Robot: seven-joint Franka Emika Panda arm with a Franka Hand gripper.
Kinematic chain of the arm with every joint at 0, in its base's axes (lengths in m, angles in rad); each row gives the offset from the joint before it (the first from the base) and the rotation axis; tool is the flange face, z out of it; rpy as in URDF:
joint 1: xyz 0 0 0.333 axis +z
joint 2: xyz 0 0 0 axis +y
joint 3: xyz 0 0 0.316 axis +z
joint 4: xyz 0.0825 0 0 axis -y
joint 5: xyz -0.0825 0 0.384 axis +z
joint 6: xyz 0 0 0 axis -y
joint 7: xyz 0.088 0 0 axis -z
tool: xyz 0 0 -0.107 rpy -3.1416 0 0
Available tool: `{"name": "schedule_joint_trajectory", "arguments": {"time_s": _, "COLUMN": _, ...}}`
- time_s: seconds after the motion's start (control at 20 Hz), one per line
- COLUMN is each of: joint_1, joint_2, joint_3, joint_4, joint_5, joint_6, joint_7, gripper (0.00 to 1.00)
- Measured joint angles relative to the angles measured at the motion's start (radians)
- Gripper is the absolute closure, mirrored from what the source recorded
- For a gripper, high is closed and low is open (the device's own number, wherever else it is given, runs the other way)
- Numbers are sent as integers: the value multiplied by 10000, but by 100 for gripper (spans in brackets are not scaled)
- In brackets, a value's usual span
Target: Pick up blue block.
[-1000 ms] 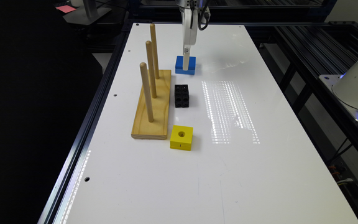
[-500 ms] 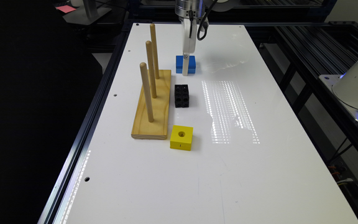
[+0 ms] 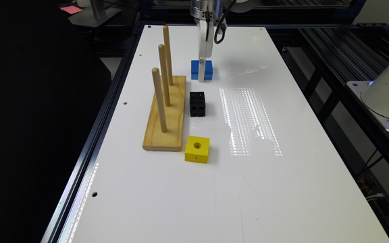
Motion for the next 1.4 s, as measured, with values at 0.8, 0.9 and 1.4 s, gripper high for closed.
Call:
{"name": "schedule_joint_trajectory", "arguments": {"time_s": 0.8, "joint_1": -1, "joint_2": -1986, "joint_3": 1, "joint_4": -44, "joint_5": 4, "joint_6": -1953, "joint_7": 0, "gripper": 100}}
{"name": "schedule_joint_trajectory", "arguments": {"time_s": 0.9, "joint_1": -1, "joint_2": -2211, "joint_3": 1, "joint_4": -50, "joint_5": 5, "joint_6": -2155, "joint_7": 0, "gripper": 100}}
{"name": "schedule_joint_trajectory", "arguments": {"time_s": 1.4, "joint_1": -1, "joint_2": -3251, "joint_3": 2, "joint_4": -55, "joint_5": 8, "joint_6": -3147, "joint_7": 0, "gripper": 100}}
